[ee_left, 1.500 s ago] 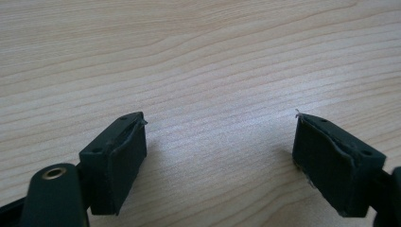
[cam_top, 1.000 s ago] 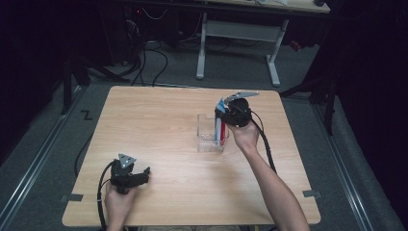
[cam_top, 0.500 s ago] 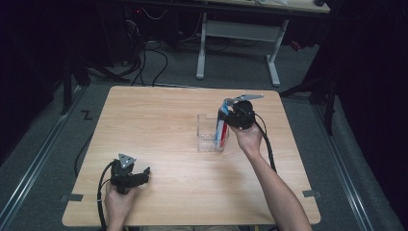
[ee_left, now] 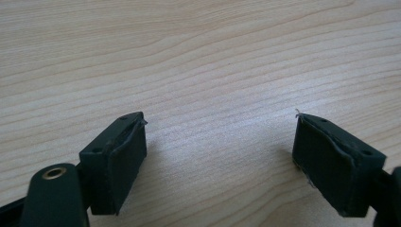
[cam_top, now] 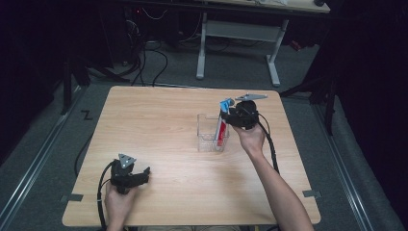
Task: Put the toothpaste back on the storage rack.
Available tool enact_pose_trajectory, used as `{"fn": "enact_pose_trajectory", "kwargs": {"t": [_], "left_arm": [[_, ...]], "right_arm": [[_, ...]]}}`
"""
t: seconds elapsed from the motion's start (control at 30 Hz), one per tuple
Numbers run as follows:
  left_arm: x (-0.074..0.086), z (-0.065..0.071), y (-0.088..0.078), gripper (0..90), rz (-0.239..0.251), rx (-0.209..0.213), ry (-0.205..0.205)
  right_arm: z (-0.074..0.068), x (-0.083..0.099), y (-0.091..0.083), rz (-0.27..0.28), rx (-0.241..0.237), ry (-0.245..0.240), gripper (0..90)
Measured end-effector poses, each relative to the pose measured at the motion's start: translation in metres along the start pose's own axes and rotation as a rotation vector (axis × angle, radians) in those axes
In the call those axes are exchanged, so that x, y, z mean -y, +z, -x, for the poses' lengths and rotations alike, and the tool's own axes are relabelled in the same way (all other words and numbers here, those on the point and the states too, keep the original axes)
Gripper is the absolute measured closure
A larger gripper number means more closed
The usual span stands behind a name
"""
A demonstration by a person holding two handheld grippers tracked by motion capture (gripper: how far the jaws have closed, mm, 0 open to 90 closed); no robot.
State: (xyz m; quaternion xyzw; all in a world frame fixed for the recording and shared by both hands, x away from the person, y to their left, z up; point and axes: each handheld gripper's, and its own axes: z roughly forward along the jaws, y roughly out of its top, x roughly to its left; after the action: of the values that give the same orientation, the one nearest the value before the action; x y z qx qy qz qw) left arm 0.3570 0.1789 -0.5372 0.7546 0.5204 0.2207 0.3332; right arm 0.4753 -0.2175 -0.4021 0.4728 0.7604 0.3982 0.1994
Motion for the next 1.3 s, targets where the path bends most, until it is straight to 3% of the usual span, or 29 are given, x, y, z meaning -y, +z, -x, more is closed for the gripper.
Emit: {"fn": "enact_pose_trajectory", "kwargs": {"t": [0.37, 0.73, 1.3], "left_arm": [[0.0, 0.0, 0.0, 18.6, 0.0, 0.0, 0.0], [0.0, 0.0, 0.0, 18.6, 0.0, -0.001, 0.0], [0.0, 0.0, 0.0, 18.6, 0.0, -0.001, -0.001]], "right_arm": [[-0.004, 0.001, -0.005, 0.005, 0.01, -0.033, 49.7], [-0.001, 0.001, -0.02, 0.032, 0.013, -0.042, 48.4], [0.006, 0.0, -0.043, 0.07, 0.006, -0.027, 46.3]]}}
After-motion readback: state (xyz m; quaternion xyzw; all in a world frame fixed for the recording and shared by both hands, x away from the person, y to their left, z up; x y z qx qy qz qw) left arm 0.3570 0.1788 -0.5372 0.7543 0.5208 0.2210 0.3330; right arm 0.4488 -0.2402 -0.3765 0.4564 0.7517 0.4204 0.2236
